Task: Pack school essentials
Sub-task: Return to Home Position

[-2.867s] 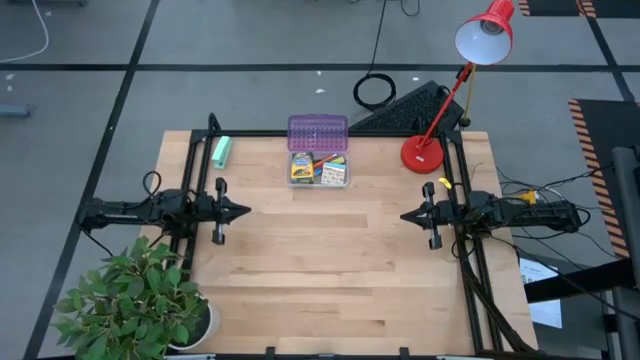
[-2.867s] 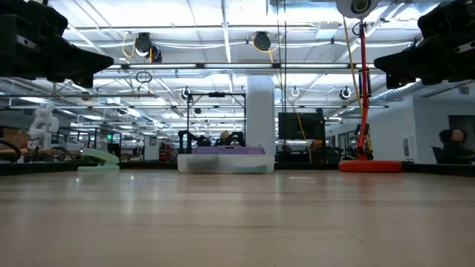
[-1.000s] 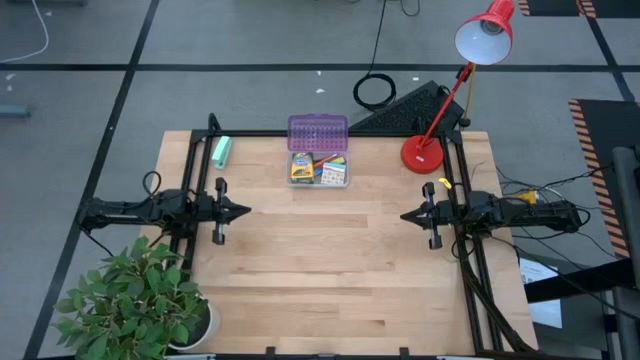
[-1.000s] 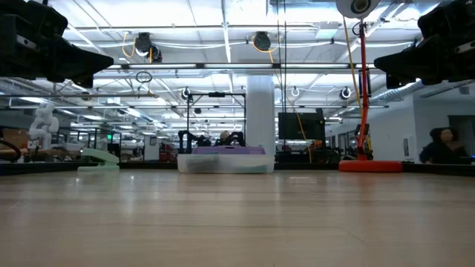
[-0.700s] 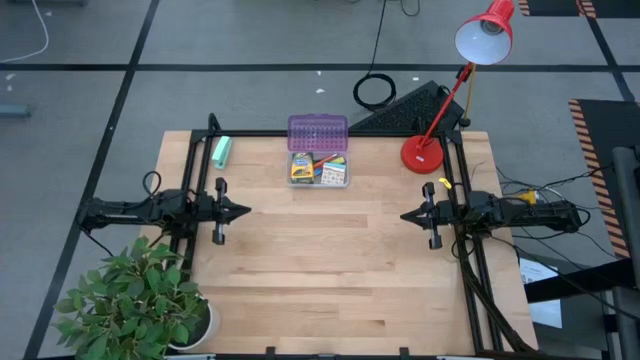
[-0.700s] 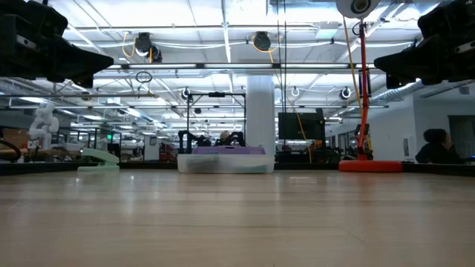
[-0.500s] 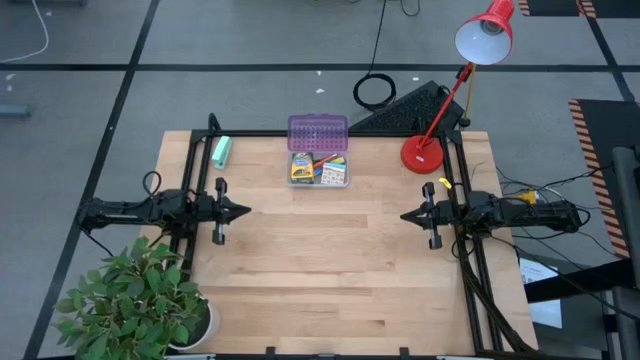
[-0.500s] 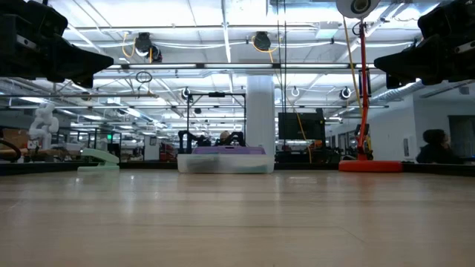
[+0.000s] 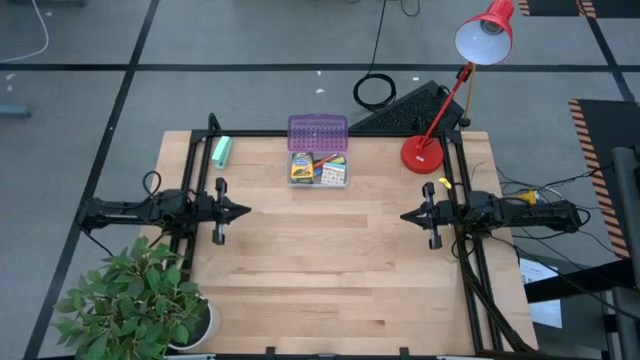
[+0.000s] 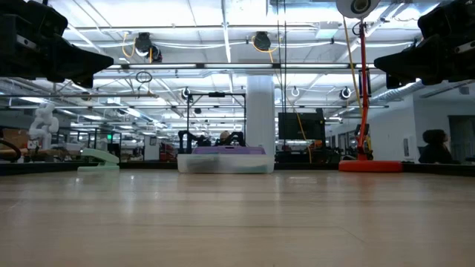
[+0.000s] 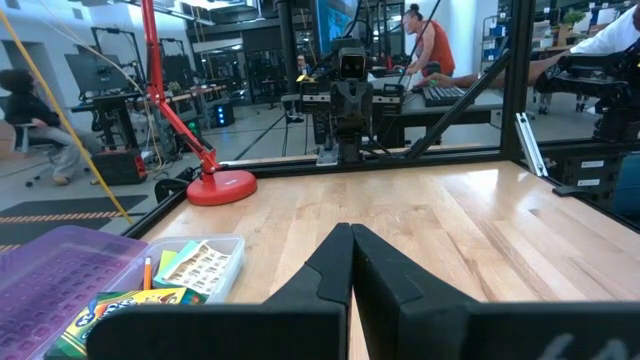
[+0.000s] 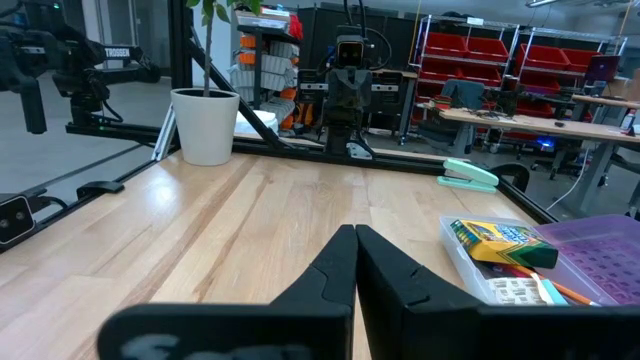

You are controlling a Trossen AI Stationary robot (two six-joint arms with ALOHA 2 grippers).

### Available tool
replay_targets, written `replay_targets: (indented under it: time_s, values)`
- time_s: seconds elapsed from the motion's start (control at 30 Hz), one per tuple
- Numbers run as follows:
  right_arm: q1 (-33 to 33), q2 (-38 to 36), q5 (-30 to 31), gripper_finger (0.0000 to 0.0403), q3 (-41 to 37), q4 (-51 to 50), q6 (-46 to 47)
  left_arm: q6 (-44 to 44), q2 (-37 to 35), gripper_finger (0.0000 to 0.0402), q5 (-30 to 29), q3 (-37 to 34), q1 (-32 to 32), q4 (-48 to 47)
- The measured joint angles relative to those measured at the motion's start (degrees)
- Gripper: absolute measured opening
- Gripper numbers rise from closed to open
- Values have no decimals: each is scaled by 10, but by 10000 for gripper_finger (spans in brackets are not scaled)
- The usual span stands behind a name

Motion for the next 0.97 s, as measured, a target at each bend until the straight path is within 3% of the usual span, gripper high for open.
replay_targets:
  time_s: [0.97]
  values:
    - [0, 0, 0, 0, 0, 0, 0, 0, 0, 10, -1, -1, 0, 29]
